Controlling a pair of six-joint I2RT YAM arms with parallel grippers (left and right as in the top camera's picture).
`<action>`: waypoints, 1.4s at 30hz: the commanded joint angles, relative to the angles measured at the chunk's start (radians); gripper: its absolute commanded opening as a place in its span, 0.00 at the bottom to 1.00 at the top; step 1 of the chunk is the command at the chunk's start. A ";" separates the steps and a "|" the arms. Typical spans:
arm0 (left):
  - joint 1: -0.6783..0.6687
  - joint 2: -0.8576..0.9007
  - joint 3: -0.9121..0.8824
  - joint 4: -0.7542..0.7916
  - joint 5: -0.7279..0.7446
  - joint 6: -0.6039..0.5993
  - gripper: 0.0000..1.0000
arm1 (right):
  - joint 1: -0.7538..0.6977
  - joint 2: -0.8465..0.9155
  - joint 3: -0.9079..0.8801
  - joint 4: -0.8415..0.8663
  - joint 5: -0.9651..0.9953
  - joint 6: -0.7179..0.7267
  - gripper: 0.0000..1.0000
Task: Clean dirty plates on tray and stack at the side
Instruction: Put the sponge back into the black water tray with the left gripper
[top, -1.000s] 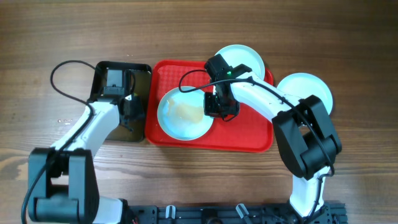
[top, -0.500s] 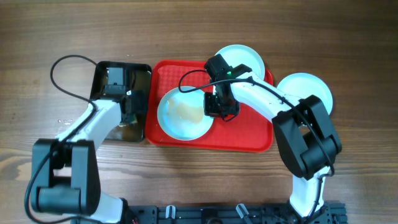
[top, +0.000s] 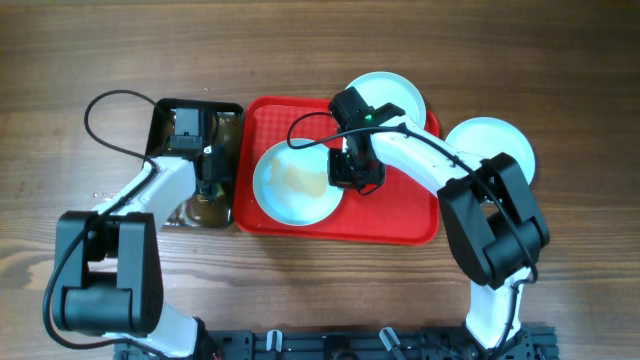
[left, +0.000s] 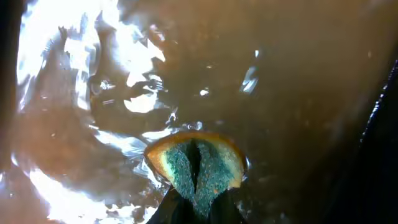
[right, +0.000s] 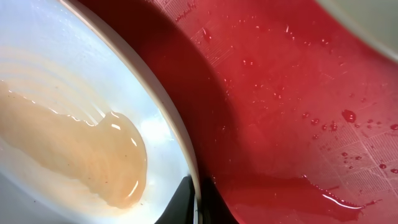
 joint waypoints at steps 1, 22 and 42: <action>-0.003 -0.065 0.014 -0.014 0.012 0.005 0.59 | 0.004 0.056 -0.035 -0.012 0.062 -0.018 0.04; -0.003 -0.100 0.010 -0.064 0.005 0.028 0.18 | 0.004 0.056 -0.035 -0.016 0.062 -0.018 0.04; -0.003 -0.139 0.009 -0.231 0.111 -0.060 0.80 | 0.002 -0.085 -0.031 0.011 0.100 -0.086 0.04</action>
